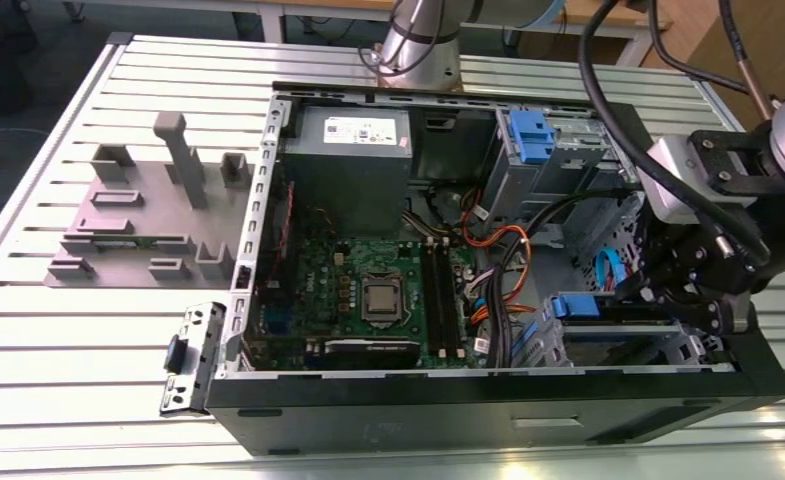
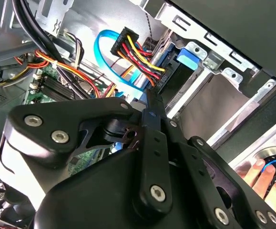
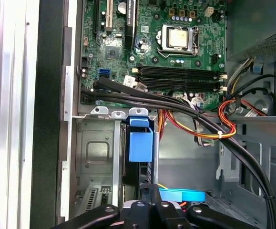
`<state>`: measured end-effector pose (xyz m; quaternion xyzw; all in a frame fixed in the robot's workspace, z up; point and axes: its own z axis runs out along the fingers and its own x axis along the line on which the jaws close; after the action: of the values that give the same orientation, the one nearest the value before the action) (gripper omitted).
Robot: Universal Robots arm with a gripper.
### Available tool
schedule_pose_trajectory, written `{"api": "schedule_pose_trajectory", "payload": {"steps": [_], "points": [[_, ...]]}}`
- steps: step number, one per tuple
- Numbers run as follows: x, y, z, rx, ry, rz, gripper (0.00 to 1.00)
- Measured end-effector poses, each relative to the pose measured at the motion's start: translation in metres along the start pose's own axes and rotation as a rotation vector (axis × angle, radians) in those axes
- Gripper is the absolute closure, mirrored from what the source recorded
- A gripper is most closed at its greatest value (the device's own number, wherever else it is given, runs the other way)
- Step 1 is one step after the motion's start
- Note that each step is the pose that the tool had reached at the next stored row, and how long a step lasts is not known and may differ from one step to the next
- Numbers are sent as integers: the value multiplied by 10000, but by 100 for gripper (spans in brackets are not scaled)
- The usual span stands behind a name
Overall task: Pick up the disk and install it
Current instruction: 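Insert the second disk wire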
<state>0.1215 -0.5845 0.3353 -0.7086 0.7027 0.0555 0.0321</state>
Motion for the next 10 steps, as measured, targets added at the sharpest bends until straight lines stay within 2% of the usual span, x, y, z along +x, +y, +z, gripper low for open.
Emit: {"api": "schedule_pose_trajectory", "payload": {"steps": [6, 10], "points": [[22, -9, 31, -40, 2, 5, 90], [35, -9, 35, -41, -3, 5, 90]]}}
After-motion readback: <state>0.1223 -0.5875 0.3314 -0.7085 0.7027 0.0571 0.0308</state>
